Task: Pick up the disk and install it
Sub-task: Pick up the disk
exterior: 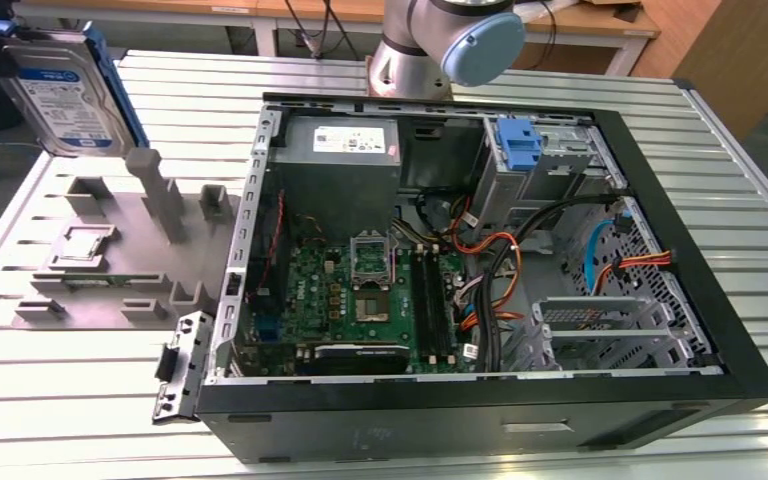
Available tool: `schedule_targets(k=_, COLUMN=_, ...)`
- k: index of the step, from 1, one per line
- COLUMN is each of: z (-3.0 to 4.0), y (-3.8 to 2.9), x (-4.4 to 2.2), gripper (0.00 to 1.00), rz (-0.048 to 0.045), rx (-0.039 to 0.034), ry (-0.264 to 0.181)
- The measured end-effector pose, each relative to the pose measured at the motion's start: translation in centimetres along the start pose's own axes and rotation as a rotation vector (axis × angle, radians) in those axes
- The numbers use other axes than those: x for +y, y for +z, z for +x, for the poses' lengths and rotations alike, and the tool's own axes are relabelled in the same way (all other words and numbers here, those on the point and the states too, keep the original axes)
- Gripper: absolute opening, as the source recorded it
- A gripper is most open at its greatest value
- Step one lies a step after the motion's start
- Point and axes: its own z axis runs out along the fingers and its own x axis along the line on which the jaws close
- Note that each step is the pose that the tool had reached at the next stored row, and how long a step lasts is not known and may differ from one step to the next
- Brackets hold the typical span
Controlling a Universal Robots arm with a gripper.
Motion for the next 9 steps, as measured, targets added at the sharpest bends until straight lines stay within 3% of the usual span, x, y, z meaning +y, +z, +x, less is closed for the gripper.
schedule_targets(k=9, z=-0.02, y=-0.57, x=0.00, gripper=0.36, rz=0.0002, rx=-0.0001, ry=0.000)
